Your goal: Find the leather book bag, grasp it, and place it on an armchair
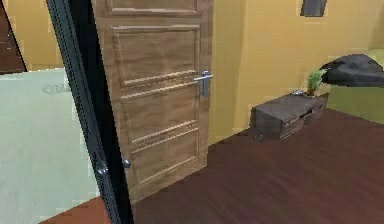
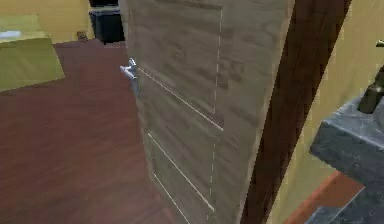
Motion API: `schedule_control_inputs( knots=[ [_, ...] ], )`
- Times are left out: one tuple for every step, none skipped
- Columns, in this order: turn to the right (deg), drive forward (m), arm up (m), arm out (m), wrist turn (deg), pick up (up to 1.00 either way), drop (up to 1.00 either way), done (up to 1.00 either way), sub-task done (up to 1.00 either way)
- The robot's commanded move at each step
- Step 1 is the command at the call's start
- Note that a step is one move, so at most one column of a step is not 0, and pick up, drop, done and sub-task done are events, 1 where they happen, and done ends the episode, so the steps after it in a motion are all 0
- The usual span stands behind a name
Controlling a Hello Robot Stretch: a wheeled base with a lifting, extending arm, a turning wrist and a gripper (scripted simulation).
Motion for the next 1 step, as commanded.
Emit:
schedule_control_inputs(
  knots=[
    [42.0,0.0,0.0,0.0,0.0,0.0,0.0,0.0,0.0]
  ],
)
